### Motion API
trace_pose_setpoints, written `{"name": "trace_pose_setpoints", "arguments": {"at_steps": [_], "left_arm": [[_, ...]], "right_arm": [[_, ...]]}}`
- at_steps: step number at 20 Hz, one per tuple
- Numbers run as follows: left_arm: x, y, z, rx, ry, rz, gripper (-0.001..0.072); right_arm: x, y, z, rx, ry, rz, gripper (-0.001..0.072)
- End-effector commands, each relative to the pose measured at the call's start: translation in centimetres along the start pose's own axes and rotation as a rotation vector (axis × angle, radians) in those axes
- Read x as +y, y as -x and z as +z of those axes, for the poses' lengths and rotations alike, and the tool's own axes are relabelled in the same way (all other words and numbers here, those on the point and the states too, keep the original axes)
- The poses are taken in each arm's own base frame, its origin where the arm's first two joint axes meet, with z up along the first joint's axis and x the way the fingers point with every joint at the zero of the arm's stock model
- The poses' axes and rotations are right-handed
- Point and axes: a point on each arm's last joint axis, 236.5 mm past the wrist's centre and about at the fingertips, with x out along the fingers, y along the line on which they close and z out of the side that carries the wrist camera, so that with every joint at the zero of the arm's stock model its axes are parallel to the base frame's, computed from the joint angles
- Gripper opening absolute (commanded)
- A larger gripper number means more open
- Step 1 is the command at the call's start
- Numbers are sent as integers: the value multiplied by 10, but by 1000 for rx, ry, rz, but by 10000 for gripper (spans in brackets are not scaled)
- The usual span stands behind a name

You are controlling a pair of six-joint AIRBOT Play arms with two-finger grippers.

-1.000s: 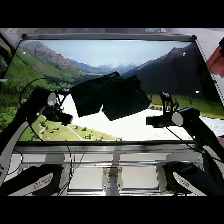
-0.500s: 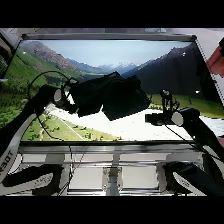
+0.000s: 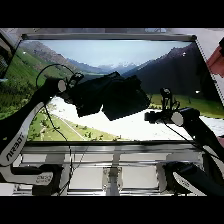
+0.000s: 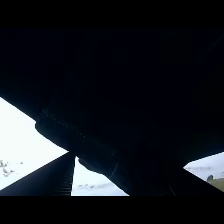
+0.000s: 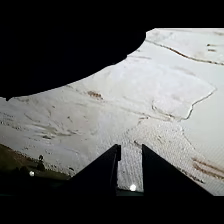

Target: Fold the clothes and pants, and hang the long-sleeved shirts on hangers.

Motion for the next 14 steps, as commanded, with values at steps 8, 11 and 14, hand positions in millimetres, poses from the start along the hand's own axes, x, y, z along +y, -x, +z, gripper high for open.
{"name": "trace_pose_setpoints", "arguments": {"at_steps": [8,11,14], "left_arm": [[0,7,-21,72,315,-176,461],[14,14,-34,104,390,-187,461],[8,20,-21,49,434,-274,461]], "right_arm": [[0,0,1,-3,-2,2,177],[0,0,1,-4,-2,2,176],[0,0,1,-4,-1,2,177]]}}
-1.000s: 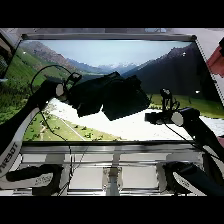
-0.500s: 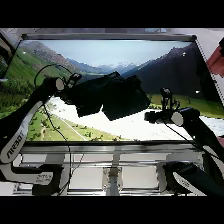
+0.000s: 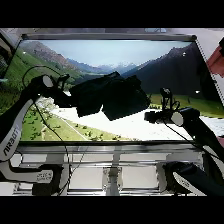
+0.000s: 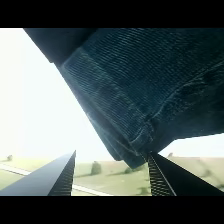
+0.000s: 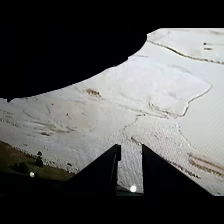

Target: Fold the clothes and pants, and hang the long-sleeved shirts on hangers.

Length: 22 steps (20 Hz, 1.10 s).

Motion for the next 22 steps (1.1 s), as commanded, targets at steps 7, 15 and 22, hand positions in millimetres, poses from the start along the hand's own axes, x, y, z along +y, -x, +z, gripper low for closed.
{"name": "trace_pose_setpoints", "arguments": {"at_steps": [7,15,22], "left_arm": [[-42,6,18,-79,22,-206,459],[-29,4,15,-63,63,-158,358],[-30,-31,8,18,96,-184,358]], "right_arm": [[0,0,0,0,-2,0,177],[0,0,0,0,-2,0,177],[0,0,0,0,-2,0,177]]}}
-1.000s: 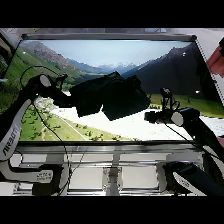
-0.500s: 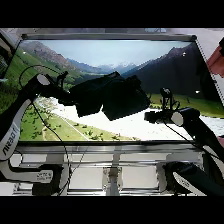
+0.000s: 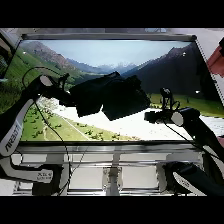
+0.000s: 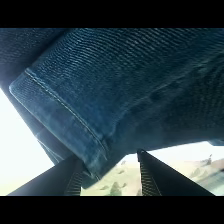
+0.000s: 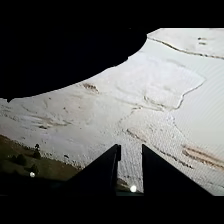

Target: Fold the clothes and pants, and hang the long-sleeved shirts on hangers.

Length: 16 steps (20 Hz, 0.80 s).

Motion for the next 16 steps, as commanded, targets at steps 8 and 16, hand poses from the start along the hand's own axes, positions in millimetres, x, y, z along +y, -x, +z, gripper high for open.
{"name": "trace_pose_setpoints", "arguments": {"at_steps": [8,16], "left_arm": [[34,43,25,-149,-7,77,30],[200,288,-38,-584,290,518,29]], "right_arm": [[-9,2,17,-63,75,-41,330],[23,63,93,-275,269,-4,333]]}}
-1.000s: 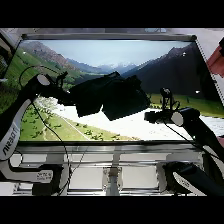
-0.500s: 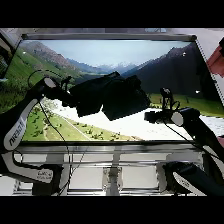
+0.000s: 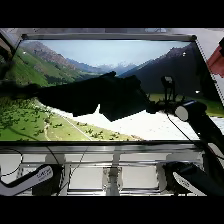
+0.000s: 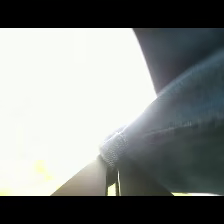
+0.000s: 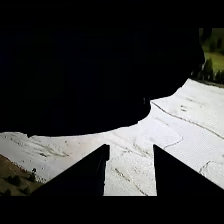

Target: Fold the clothes and pants, and hang the long-sleeved shirts on hangers.

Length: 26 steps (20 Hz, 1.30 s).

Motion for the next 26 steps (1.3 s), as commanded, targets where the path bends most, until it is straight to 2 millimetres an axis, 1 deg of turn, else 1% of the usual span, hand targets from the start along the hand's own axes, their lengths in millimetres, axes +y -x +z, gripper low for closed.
{"name": "trace_pose_setpoints", "arguments": {"at_steps": [1,3,5,6,7,9,11,12,15,16,17,18,20,21,23,25,26], "left_arm": [[97,67,-3,-122,161,189,30],[119,75,-4,-156,245,195,30],[139,81,-7,-167,274,252,30],[151,85,-8,-178,296,300,30],[163,91,-9,-187,313,345,30],[185,102,-13,-209,355,430,30],[202,111,-18,-217,393,498,30],[209,114,-21,-215,397,526,30],[217,118,-24,-203,381,564,30],[218,119,-25,-203,382,568,30],[219,119,-25,-201,380,572,30],[219,120,-25,-201,380,572,30],[219,119,-26,-199,382,571,30],[218,119,-27,-194,383,570,30],[217,118,-31,-179,387,567,31],[215,117,-35,-159,392,562,30],[215,116,-37,-149,395,559,30]], "right_arm": [[6,24,42,-103,70,8,333],[9,35,56,-136,96,13,333],[8,42,62,-137,140,6,333],[4,43,63,-121,145,-2,333],[-6,40,63,-95,143,-20,334],[-26,26,62,-37,115,-27,336],[-35,2,54,43,65,45,341],[-36,-11,48,94,35,110,342],[-39,-47,25,243,-74,299,345],[-44,-58,17,284,-109,337,390],[-48,-68,9,318,-131,362,403],[-51,-76,1,346,-124,390,407],[-48,-88,-11,373,-56,451,477],[-43,-91,-13,369,-17,481,478],[-39,-95,-10,338,52,522,512],[-45,-101,0,290,99,499,512],[-49,-103,10,252,126,479,512]]}}
